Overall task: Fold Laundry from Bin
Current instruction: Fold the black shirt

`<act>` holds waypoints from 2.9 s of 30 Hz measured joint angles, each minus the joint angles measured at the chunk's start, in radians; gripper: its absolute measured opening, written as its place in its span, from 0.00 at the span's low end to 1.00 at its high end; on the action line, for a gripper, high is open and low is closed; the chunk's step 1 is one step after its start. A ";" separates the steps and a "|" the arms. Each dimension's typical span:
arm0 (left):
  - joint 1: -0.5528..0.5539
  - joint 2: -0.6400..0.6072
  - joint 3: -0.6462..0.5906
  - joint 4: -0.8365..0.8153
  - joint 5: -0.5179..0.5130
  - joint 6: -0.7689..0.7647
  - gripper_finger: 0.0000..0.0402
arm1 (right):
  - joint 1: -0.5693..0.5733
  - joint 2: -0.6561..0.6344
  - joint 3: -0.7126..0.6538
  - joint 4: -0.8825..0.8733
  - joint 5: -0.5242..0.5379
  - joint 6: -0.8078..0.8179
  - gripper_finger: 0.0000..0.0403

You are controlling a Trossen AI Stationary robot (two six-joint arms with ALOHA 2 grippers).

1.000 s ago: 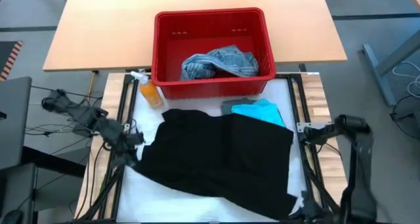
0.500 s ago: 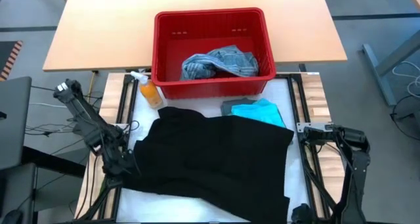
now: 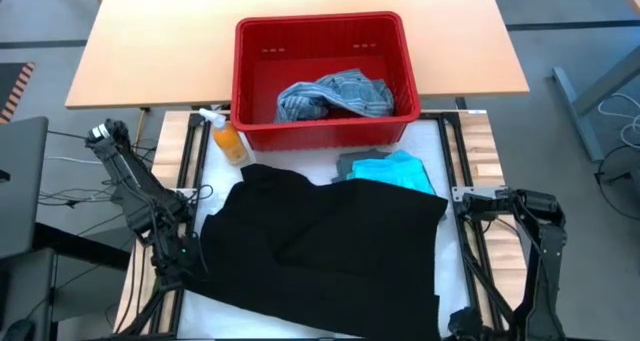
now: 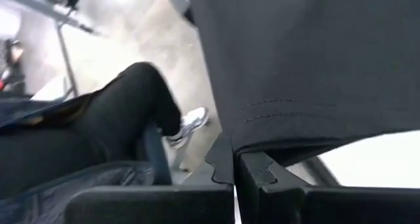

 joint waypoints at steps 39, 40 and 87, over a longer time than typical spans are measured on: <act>0.012 0.000 0.000 -0.089 -0.021 0.101 0.31 | -0.367 0.000 0.000 0.023 -1.066 -0.217 0.40; 0.012 0.000 0.000 -0.088 -0.025 0.110 0.32 | -0.377 0.000 0.000 0.022 -1.079 -0.251 0.42; 1.318 0.654 0.133 0.762 -0.568 1.970 0.49 | -1.257 -0.626 -0.354 -0.496 -0.394 -1.275 0.55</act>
